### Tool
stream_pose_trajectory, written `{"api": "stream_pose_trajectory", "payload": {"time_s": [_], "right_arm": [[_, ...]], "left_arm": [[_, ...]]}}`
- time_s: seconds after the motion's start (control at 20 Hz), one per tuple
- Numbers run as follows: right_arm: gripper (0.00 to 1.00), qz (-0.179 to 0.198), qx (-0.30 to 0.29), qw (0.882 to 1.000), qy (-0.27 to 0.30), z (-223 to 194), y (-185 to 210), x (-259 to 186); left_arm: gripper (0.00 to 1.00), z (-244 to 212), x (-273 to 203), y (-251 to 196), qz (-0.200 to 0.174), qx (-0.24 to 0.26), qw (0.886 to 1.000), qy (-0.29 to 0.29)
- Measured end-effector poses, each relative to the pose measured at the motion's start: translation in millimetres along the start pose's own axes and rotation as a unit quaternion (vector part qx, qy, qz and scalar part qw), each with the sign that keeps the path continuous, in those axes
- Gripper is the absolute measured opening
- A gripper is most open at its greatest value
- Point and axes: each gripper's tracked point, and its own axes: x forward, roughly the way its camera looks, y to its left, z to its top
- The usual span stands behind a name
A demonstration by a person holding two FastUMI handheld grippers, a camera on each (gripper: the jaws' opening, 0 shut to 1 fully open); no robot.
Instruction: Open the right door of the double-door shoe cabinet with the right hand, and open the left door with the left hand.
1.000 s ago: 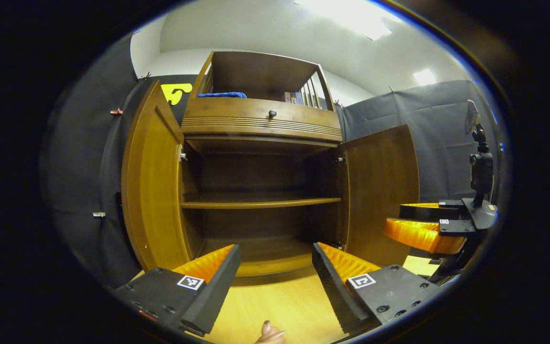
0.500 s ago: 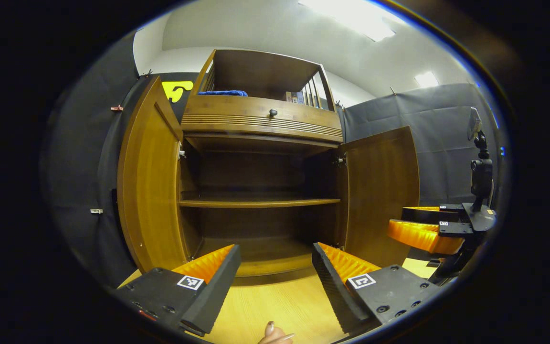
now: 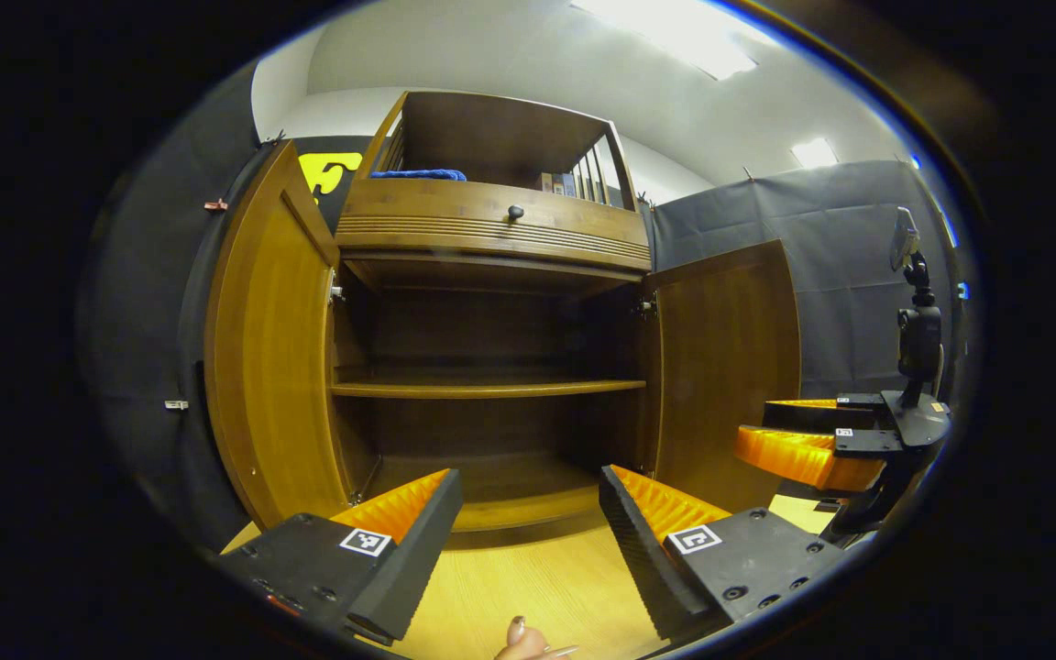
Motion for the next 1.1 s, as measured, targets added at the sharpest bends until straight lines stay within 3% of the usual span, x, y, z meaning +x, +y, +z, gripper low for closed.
{"api": "stream_pose_trajectory", "payload": {"time_s": [1.1], "right_arm": [[0.98, 0.001, -0.021, 1.000, -0.012, 3.1, 3.5, -1.1]], "left_arm": [[0.94, -0.1, 3.4, 5.0, 0.001, -0.001, 1.000, -0.002]]}}
